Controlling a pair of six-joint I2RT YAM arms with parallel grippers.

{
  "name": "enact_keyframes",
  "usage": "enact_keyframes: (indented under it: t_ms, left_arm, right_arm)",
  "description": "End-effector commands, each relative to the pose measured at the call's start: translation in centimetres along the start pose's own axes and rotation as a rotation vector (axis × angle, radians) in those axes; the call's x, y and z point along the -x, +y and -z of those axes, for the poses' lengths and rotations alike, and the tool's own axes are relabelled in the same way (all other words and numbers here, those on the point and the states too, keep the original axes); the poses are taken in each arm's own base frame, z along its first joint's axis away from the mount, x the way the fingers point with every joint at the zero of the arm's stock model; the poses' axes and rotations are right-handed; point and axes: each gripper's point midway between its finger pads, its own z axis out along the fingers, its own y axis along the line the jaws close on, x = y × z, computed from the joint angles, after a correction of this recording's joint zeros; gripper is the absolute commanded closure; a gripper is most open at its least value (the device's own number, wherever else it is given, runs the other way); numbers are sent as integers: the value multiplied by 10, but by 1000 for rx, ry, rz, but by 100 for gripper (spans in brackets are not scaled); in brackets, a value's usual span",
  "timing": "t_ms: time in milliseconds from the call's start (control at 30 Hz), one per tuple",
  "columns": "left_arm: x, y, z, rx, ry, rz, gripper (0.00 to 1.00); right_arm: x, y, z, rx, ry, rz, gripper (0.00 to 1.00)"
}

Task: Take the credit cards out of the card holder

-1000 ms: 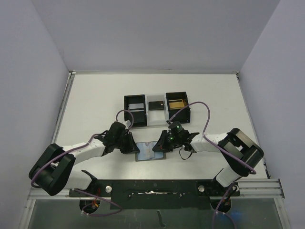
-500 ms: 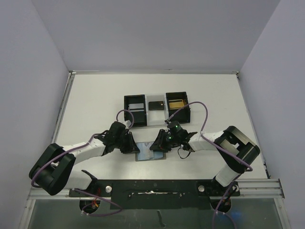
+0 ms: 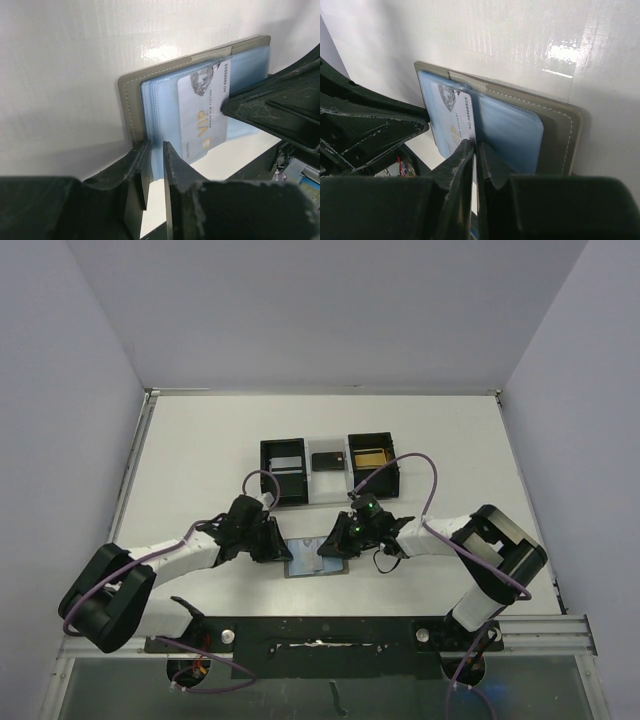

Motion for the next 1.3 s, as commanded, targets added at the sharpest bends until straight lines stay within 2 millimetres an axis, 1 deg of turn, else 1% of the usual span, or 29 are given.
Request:
enact_keyframes:
  t_ms: [0, 67, 133, 167, 233, 300, 367, 400, 467, 533, 700, 767, 900, 967, 1033, 1267]
  left_arm:
    - [18, -17, 9, -22, -57, -19, 82]
    - [21, -21, 11, -29, -59, -28, 77]
    - [24, -35, 13, -71, -45, -40, 74]
    - [26, -44, 14, -99, -40, -42, 74]
    - [32, -69, 16, -198, -49, -53, 73]
    - [35, -89, 17, -265, -48, -75, 73]
    - [33, -95, 14, -275, -33, -103, 73]
    - [29, -93, 10, -266, -14, -114, 73]
    - [21, -79, 0, -216, 30, -108, 74]
    - [17, -65, -9, -163, 48, -95, 78]
    - [-3, -35, -25, -104, 99, -69, 85]
    - [-9, -25, -29, -77, 111, -58, 87]
    - [-15, -8, -30, -17, 113, -46, 92]
    - [-15, -1, -28, 16, 105, -43, 92]
    - [-17, 3, -26, 33, 107, -44, 93]
    - [-19, 9, -24, 56, 101, -45, 93]
  right_arm:
    - [10, 4, 9, -10, -55, 21, 95]
    - [10, 4, 10, -6, -57, 16, 95]
    - [11, 7, 10, 14, -58, 7, 94]
    - [11, 9, 10, 27, -56, 2, 94]
    - [11, 11, 9, 40, -54, -6, 93]
    - [11, 11, 8, 41, -51, -3, 93]
    - [11, 9, 8, 33, -51, -3, 92]
    - [11, 8, 8, 27, -50, -4, 92]
    - [11, 6, 8, 22, -50, -6, 92]
    - [11, 4, 9, 17, -49, -9, 92]
    - [11, 5, 9, 21, -55, -10, 91]
    - [12, 8, 10, 33, -54, -7, 89]
    - [13, 15, 11, 69, -55, 1, 83]
    - [14, 17, 11, 80, -57, 1, 77]
    - [14, 18, 10, 86, -58, -1, 74]
    - [13, 22, 6, 159, -58, -14, 72]
